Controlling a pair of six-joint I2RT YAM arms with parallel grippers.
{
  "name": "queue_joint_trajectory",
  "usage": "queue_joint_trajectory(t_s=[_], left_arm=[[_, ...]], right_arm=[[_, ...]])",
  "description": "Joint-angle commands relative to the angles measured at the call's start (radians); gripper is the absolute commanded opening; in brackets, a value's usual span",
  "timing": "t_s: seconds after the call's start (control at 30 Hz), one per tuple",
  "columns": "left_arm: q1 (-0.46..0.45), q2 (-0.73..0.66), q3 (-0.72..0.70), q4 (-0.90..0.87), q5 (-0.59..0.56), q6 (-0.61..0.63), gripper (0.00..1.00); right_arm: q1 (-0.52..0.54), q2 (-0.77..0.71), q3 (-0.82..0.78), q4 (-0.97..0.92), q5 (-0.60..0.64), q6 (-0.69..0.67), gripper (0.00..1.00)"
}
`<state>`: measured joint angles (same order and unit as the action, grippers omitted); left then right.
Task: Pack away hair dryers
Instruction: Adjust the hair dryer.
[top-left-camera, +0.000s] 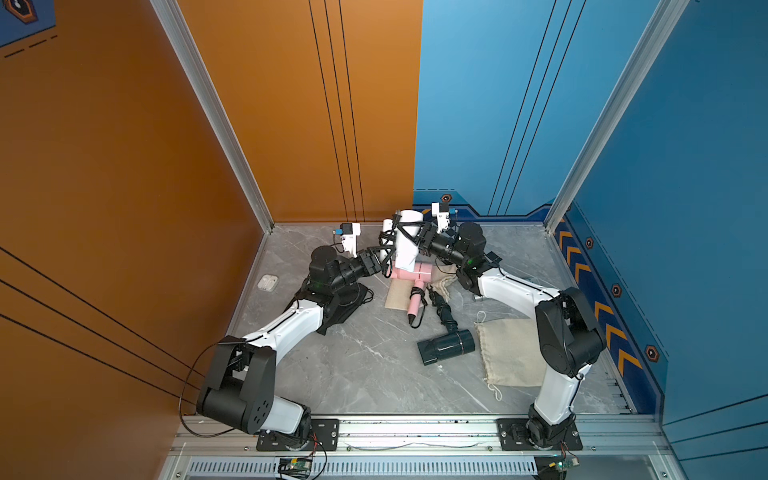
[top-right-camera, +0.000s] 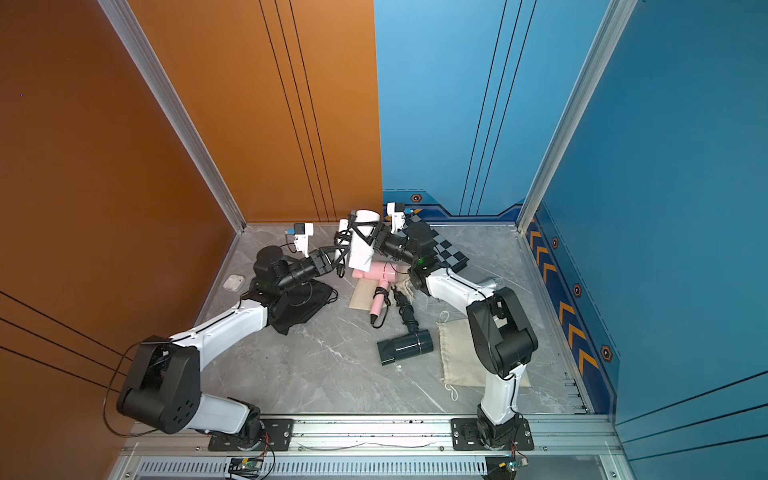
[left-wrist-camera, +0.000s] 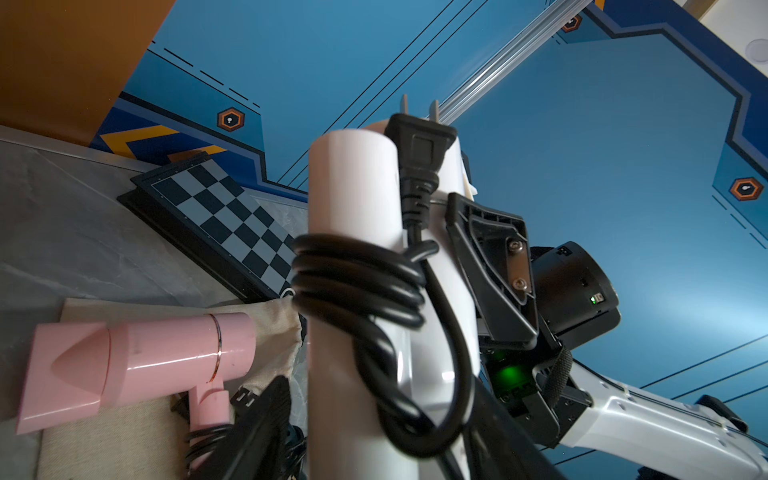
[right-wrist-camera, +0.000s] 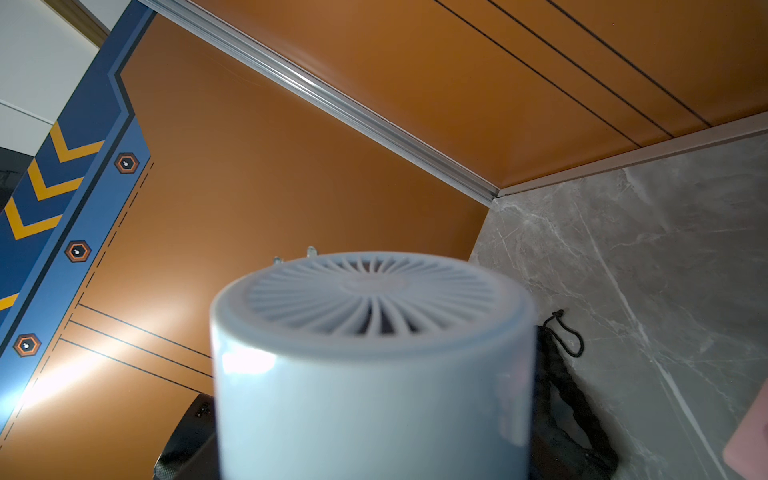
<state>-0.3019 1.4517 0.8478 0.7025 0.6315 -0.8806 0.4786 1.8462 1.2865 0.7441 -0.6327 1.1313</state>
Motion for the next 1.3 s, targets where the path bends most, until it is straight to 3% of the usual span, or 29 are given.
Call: queue_joint_trajectory(t_s=[0.0, 0.23, 0.43, 0.57, 0.67, 0.9, 1.03, 1.17, 1.27], left_arm=[[-0.006, 0.02, 0.034, 0.046, 0.006, -0.016, 0.52], [-0.002, 0.01, 0.055, 0.045, -0.003, -0.006, 0.22], [0.002, -0.007, 0.066, 0.044, -0.005, 0.003, 0.19], [0.013, -0.04, 0.06, 0.045, -0.009, 0.015, 0.16], [0.032, -0.071, 0.051, 0.045, -0.009, 0.022, 0.14], [0.056, -0.122, 0.068, -0.048, -0.032, 0.086, 0.12], [0.055, -0.141, 0.09, -0.159, -0.071, 0.151, 0.12], [0.051, -0.172, 0.122, -0.353, -0.166, 0.251, 0.12], [0.049, -0.19, 0.14, -0.47, -0.235, 0.305, 0.11]], right_arm=[[0.006, -0.003, 0.055, 0.116, -0.031, 0.042, 0.42], [0.006, 0.004, 0.062, 0.118, -0.045, 0.047, 0.44], [0.003, 0.005, 0.062, 0.092, -0.062, 0.018, 0.53], [-0.01, -0.016, 0.043, -0.005, -0.06, -0.066, 0.72], [-0.03, -0.054, 0.007, -0.122, -0.041, -0.163, 0.83], [-0.082, -0.176, -0.056, -0.464, 0.087, -0.405, 0.9], [-0.103, -0.264, -0.075, -0.696, 0.235, -0.531, 0.91], [-0.102, -0.344, -0.068, -1.073, 0.47, -0.691, 0.88], [-0.115, -0.416, -0.157, -1.157, 0.464, -0.688, 0.88]])
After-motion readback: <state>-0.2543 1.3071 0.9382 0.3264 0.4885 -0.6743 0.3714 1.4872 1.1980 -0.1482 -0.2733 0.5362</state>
